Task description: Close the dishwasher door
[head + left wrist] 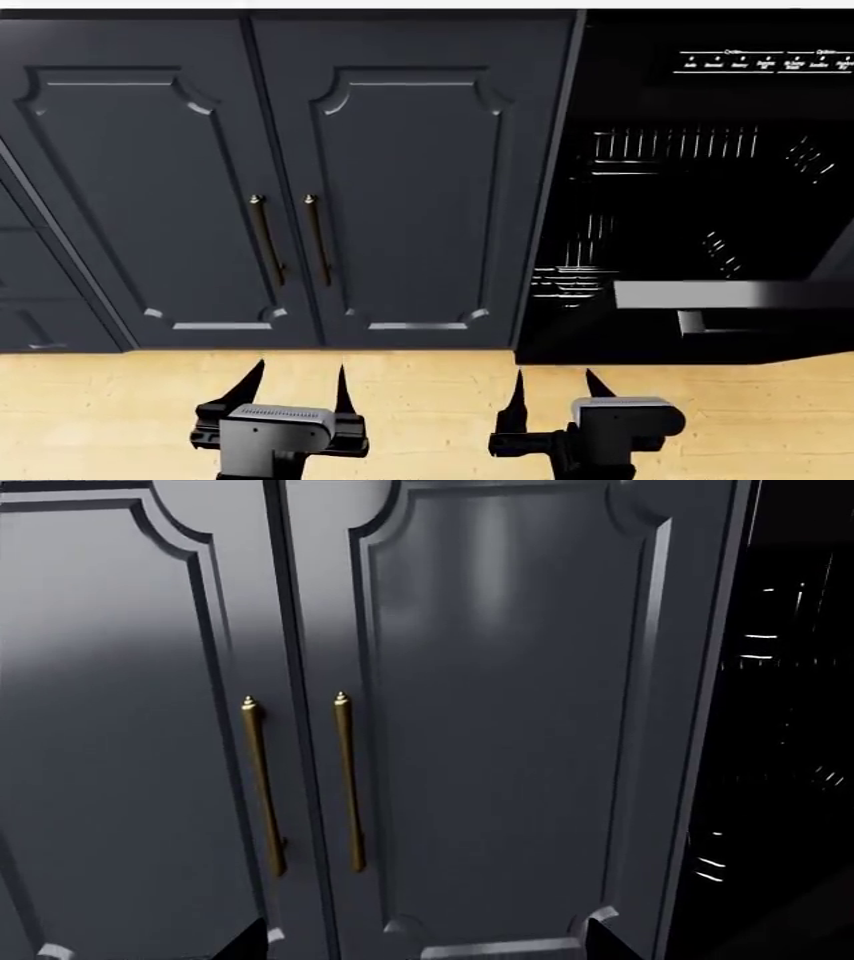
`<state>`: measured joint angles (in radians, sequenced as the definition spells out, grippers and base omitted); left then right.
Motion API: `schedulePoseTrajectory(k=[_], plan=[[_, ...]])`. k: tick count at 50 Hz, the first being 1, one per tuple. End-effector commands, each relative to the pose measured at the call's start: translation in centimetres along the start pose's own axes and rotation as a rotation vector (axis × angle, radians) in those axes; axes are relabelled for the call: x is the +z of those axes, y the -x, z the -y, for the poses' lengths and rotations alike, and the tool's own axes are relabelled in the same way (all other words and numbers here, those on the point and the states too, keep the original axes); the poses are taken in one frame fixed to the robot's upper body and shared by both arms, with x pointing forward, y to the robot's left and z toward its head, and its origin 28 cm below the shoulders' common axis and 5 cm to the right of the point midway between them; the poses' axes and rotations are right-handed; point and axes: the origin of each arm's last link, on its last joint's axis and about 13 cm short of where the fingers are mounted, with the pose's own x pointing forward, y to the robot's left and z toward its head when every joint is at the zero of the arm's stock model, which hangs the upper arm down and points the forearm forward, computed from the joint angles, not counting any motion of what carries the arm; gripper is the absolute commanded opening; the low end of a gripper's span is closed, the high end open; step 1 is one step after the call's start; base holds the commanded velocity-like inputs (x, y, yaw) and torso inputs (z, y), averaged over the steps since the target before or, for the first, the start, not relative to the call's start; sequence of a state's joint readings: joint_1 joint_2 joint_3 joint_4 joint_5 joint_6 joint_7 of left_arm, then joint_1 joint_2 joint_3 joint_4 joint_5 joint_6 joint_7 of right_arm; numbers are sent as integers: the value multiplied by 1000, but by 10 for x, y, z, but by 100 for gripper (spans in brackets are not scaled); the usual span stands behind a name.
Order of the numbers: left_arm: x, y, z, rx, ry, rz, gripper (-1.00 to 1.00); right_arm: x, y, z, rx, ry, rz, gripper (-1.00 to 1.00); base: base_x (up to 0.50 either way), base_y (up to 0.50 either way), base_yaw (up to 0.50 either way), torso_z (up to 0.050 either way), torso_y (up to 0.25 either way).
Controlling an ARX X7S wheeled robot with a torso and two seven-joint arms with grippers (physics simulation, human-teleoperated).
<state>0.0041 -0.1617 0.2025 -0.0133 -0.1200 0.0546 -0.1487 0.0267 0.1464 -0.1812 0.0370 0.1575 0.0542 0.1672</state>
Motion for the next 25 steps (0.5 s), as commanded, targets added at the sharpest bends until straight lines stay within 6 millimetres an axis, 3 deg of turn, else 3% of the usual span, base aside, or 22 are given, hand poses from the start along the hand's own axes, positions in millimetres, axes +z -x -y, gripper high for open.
schedulePoseTrajectory(k=[1,25], plan=[[0,0,0,1,0,3,100,0,0,0,-3,2,2,100,0,0,0,-50,0],[0,1,1,4,-13,19,100,0,1,1,-12,-5,12,100,0,0,0,-50,0]])
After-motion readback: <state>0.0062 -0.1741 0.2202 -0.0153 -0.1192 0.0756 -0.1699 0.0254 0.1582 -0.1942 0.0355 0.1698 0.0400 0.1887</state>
